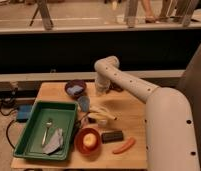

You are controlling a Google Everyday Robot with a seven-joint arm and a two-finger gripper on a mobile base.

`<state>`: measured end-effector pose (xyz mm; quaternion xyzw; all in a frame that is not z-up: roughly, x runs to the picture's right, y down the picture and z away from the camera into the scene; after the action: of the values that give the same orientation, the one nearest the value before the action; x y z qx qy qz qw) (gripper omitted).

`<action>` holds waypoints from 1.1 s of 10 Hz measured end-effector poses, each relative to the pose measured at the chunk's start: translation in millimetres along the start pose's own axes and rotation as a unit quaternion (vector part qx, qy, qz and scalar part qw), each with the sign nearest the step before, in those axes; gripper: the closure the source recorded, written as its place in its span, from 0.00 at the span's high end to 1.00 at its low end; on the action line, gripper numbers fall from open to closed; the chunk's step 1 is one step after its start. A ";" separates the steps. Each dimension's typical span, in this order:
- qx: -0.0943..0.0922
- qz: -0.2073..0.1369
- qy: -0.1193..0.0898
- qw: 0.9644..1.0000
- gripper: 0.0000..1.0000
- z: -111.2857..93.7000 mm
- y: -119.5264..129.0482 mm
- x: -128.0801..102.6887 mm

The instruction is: Wipe table surface with sponge

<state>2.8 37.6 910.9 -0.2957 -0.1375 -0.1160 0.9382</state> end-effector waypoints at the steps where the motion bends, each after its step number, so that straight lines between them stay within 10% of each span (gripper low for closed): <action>1: -0.002 -0.012 0.004 1.000 0.21 -3.3 -1.4 -1.8; 7: -0.026 -0.132 0.017 0.991 0.77 -23.7 -22.6 -58.6; 11: -0.026 -0.130 0.018 0.991 0.80 -24.0 -22.0 -56.0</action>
<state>-51.6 13.6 885.2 -0.2975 -0.1548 -0.2457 0.9095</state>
